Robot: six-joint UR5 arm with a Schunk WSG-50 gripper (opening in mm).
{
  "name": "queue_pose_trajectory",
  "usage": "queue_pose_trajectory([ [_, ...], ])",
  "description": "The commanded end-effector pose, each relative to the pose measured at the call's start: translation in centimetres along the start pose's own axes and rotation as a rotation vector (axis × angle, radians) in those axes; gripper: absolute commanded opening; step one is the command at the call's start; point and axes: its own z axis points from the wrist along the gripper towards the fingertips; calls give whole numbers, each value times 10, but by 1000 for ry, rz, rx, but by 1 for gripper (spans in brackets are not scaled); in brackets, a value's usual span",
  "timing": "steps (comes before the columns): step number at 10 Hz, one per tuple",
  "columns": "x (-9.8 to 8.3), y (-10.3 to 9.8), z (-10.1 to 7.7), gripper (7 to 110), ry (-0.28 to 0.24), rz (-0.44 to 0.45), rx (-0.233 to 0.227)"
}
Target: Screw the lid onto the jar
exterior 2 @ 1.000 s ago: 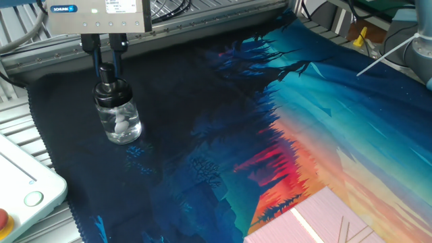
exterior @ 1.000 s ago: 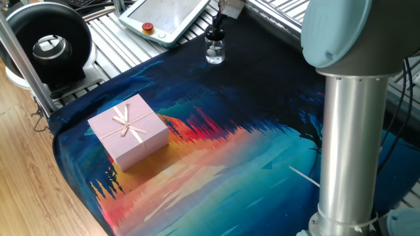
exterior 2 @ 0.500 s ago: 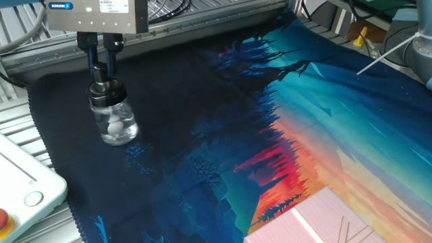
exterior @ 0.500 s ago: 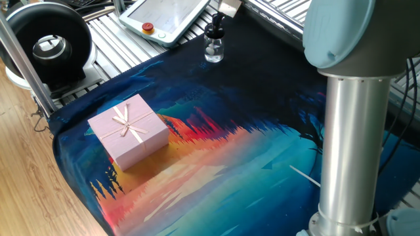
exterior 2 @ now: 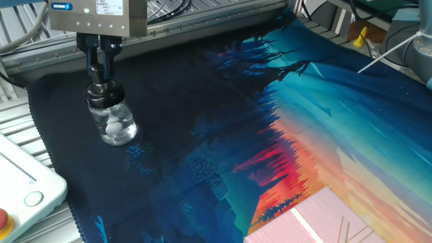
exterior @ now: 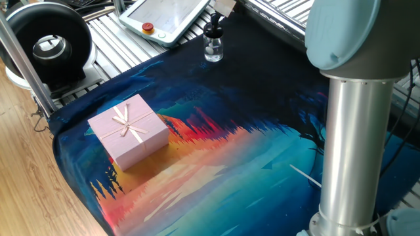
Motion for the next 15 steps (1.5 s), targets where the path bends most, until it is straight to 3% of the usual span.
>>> queue_pose_trajectory([
  [1,3,-3,-9,7,1,70,23],
  [3,-2,-13,-10,7,-21,125,67],
  [6,-2,-20,-8,7,-29,190,97],
  [15,2,-19,-16,7,-12,225,115],
])
